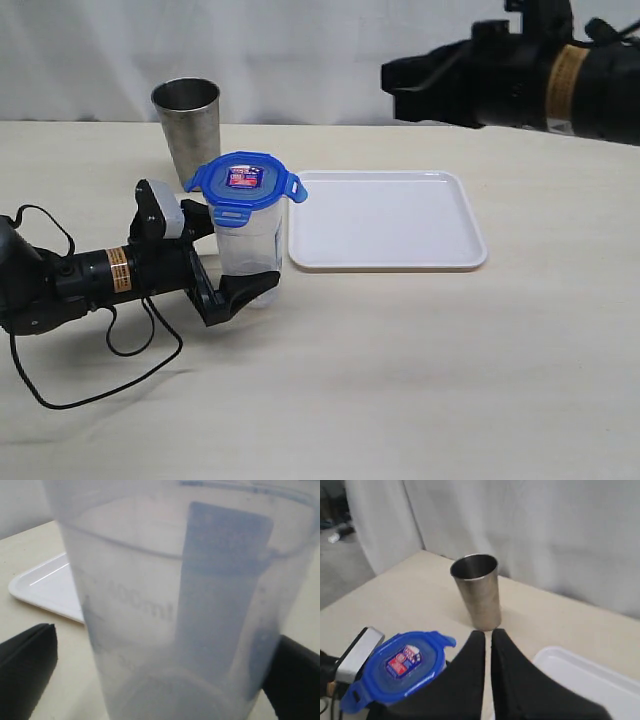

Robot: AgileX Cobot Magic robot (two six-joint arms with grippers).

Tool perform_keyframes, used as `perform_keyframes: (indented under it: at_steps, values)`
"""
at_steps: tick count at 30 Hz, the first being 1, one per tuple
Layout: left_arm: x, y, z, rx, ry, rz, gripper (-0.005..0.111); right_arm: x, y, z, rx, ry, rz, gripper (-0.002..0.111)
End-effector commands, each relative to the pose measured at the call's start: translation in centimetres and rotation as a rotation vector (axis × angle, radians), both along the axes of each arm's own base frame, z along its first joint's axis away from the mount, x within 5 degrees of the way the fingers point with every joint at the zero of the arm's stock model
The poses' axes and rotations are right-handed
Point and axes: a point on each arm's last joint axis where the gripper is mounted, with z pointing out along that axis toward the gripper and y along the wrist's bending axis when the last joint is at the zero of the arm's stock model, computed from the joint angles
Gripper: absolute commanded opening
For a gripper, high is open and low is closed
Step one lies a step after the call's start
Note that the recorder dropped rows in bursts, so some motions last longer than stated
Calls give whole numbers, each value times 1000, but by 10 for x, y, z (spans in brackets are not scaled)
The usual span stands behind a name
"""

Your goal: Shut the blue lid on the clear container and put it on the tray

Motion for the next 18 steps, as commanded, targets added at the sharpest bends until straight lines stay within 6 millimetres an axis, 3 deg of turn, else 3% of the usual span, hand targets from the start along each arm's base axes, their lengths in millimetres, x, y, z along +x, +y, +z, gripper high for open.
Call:
perform_keyframes:
  at_steps: [1, 4, 7, 11, 18]
  values:
    - [1, -2, 1, -13, 1, 4, 105, 19, -40, -40, 206, 174, 120, 4]
    - [0, -2, 1, -12, 1, -1, 105, 32, -44, -78, 226, 275, 113, 4]
    - [0, -2, 1, -12, 1, -1, 105, 36, -31, -116, 225, 377, 181, 4]
    - [0, -2, 1, -12, 1, -1, 105, 46, -15, -143, 295, 457, 275, 4]
    - [0, -2, 1, -12, 1, -1, 105, 53, 14, -169, 343, 533, 365, 4]
